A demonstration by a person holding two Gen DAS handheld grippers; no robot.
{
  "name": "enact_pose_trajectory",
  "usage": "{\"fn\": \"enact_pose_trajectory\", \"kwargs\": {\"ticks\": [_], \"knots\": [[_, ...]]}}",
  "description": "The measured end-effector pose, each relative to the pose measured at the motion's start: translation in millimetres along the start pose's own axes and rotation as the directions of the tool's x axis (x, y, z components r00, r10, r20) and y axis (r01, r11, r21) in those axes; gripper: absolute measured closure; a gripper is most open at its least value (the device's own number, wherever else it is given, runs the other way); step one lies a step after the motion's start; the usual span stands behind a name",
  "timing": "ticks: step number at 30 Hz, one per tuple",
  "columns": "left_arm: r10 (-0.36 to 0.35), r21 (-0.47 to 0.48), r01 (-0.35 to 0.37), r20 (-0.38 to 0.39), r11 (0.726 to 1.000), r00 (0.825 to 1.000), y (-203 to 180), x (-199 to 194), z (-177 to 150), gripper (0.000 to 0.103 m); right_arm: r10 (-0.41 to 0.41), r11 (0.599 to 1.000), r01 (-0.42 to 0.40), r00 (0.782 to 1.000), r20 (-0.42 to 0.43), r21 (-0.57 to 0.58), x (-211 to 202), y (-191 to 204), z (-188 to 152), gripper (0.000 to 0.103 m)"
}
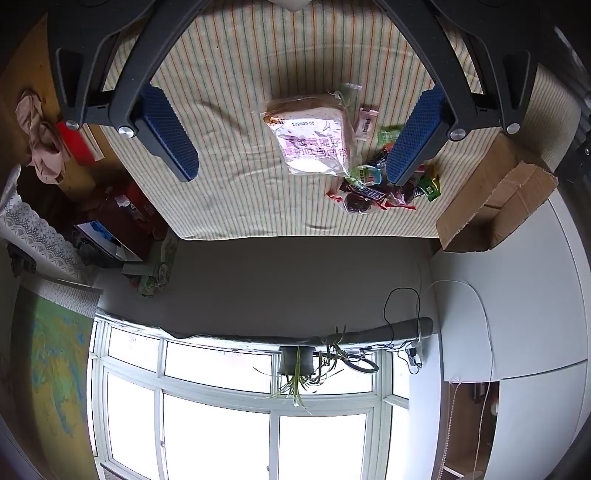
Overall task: Organize snacks
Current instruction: 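Move the right tool toward the bagged bread loaf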
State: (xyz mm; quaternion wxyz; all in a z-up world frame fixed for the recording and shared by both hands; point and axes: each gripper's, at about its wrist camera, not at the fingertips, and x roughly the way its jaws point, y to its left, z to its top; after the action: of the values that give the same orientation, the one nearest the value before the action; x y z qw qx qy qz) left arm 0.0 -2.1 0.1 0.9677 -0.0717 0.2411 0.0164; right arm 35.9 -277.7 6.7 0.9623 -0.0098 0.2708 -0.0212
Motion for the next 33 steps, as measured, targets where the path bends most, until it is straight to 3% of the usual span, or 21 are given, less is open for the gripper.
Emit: {"fn": "enact_pose_trajectory", "kwargs": {"ticks": [20,33], "knots": [[-0.006,0.026,0.006,-0.007,1.0,1.0,-10,4,-4,0.001,0.011,1.0,-0.011,1.0,-0.011,0.006,5,-1,-6,0.0],[-0.063,0.034,0.068,-0.126,0.997,0.99,-34,31,-15,0.001,0.051,0.997,-0.043,0.991,-0.122,0.071,42,-44,-15,0.0]]}}
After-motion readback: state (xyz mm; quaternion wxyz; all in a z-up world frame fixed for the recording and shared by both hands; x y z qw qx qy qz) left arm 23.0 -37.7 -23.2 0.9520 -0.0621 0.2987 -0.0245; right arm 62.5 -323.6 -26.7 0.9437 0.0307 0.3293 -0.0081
